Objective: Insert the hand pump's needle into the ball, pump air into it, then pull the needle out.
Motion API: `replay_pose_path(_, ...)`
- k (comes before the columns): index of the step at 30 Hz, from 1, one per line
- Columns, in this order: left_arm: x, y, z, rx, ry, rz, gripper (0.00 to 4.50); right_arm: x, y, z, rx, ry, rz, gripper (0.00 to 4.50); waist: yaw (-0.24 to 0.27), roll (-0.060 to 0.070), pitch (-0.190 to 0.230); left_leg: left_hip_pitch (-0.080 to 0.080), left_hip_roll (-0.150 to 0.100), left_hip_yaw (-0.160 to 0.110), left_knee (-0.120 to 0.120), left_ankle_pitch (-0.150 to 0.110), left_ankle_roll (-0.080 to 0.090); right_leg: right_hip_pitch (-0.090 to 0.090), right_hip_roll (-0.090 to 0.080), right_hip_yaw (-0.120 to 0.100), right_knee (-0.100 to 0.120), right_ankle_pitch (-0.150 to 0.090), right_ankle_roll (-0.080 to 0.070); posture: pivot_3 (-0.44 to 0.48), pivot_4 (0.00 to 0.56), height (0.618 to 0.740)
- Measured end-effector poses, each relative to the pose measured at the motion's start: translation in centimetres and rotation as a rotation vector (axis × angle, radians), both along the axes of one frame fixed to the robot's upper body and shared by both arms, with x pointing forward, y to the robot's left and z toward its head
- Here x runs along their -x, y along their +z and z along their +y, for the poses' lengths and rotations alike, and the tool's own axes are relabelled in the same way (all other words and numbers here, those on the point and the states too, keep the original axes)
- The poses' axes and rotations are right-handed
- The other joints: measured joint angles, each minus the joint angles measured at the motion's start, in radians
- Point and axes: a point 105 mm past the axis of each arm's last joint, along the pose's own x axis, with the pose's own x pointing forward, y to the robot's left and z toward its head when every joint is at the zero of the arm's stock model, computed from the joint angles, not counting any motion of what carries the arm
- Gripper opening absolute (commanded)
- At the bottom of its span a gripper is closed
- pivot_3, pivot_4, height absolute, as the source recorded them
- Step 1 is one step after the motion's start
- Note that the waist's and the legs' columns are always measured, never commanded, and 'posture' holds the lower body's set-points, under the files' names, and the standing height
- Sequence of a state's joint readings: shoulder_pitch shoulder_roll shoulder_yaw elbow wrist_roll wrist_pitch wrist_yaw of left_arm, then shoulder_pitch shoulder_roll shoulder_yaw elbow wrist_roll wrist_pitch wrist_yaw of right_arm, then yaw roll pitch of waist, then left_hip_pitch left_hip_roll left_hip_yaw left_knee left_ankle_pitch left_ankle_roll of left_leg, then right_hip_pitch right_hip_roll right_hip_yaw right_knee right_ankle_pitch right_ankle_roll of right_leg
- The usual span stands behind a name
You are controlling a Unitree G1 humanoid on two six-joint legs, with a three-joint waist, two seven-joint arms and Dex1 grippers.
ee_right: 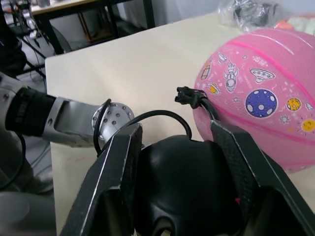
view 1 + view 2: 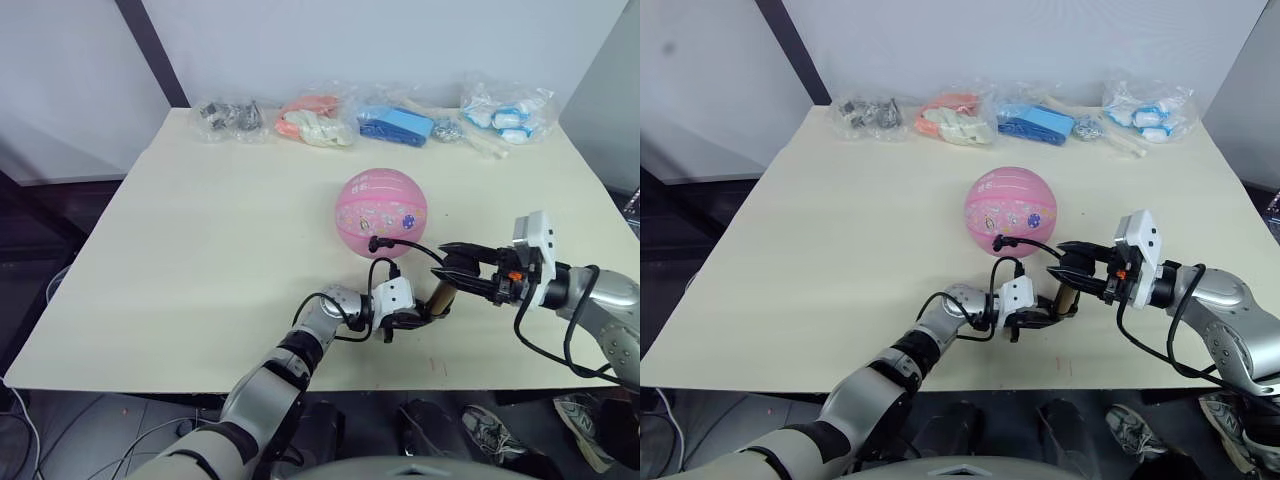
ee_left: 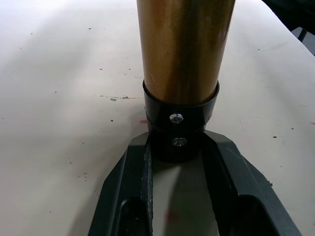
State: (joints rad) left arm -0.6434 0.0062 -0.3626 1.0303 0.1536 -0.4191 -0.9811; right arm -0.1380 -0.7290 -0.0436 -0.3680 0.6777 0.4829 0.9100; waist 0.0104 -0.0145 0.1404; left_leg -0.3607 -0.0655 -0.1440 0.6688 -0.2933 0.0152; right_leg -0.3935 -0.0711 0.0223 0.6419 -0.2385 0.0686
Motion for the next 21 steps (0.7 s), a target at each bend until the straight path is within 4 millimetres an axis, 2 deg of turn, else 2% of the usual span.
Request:
replay_pose_path(6, 0.0, 0.1, -0.1, 0.002, -0.005, -0.001, 1.04, 0.0, 0.9, -0.6, 0.0, 0.009, 0.03, 1.75, 0.001, 0.001, 0.001, -0.001, 0.0, 0.0, 0.0, 0.0, 0.0, -0.001, -0.001, 0.0, 0.0, 0.0, -0.001, 0.0, 0.15, 0.74)
replay_pose_path(9, 0.0, 0.2, -0.2, 0.005, -0.008, -0.001, 1.04, -0.1, 2.7, -1.3, -0.003, 0.012, 0.053, 1.75, 0.003, 0.002, 0.003, -0.002, -0.001, 0.0, 0.0, 0.0, 0.0, -0.001, -0.001, 0.0, 0.0, 0.001, -0.001, 0.0, 0.15, 0.74)
replay_pose_path(11, 0.1, 0.2, -0.3, 0.008, -0.01, -0.001, 1.04, 0.0, 4.9, -1.6, -0.02, 0.026, 0.042, 1.75, 0.004, 0.003, 0.004, -0.003, -0.001, -0.001, 0.0, 0.0, 0.0, -0.002, -0.001, 0.0, 0.0, 0.001, -0.001, 0.0, 0.15, 0.74)
replay_pose_path(17, 0.1, 0.2, -0.3, 0.009, -0.01, -0.001, 1.04, 0.6, 9.2, -2.1, -0.027, 0.057, 0.014, 1.75, 0.004, 0.003, 0.005, -0.004, -0.001, 0.0, 0.0, 0.0, 0.0, -0.002, -0.002, 0.0, 0.0, 0.001, -0.001, 0.0, 0.15, 0.74)
replay_pose_path(21, 0.1, 0.2, -0.4, 0.01, -0.01, -0.002, 1.04, 1.1, 10.9, -2.6, -0.043, 0.079, 0.037, 1.75, 0.004, 0.004, 0.005, -0.004, -0.001, 0.0, 0.0, 0.0, 0.0, -0.002, -0.002, 0.0, 0.0, 0.001, -0.001, 0.0, 0.15, 0.74)
